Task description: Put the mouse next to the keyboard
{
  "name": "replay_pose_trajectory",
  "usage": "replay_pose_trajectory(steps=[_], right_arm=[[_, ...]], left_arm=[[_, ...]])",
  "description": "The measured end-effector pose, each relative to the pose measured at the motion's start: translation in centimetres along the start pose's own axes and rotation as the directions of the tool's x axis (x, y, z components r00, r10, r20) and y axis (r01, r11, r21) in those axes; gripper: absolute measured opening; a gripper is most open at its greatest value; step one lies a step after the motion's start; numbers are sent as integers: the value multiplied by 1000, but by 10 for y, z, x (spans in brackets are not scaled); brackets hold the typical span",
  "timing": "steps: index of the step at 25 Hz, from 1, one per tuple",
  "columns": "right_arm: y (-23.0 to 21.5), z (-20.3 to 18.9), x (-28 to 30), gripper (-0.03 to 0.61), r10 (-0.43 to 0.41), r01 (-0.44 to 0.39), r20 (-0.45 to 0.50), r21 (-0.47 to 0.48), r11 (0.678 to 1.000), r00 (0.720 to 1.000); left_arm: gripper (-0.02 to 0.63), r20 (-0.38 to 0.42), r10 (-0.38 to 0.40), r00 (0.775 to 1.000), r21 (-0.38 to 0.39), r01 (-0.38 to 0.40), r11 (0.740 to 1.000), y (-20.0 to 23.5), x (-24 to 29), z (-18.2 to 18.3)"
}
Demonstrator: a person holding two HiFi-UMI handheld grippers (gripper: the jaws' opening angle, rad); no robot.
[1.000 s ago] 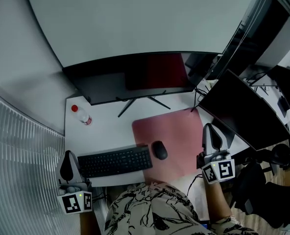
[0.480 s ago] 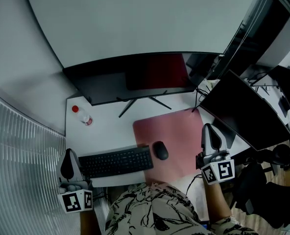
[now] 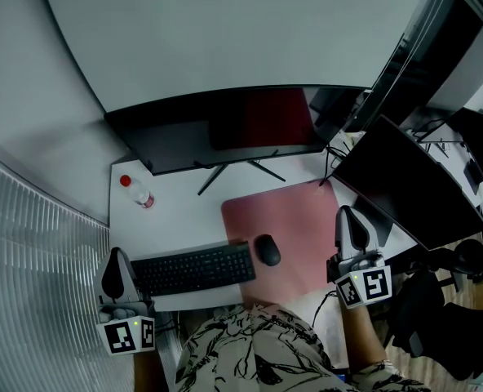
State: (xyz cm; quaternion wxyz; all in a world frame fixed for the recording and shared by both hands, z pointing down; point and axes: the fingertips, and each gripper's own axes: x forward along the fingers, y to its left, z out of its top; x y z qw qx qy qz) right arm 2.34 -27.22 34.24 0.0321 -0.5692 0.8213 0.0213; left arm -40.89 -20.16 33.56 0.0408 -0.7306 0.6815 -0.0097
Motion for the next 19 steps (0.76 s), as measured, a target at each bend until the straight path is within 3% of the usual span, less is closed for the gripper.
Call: replay_pose_trajectory(steps=[19], right_arm=[[0, 6, -5, 5, -27, 27, 30, -5, 1000, 999]], left_arm=[[-3, 4, -16, 1000, -4, 16, 1000, -6, 0, -1]])
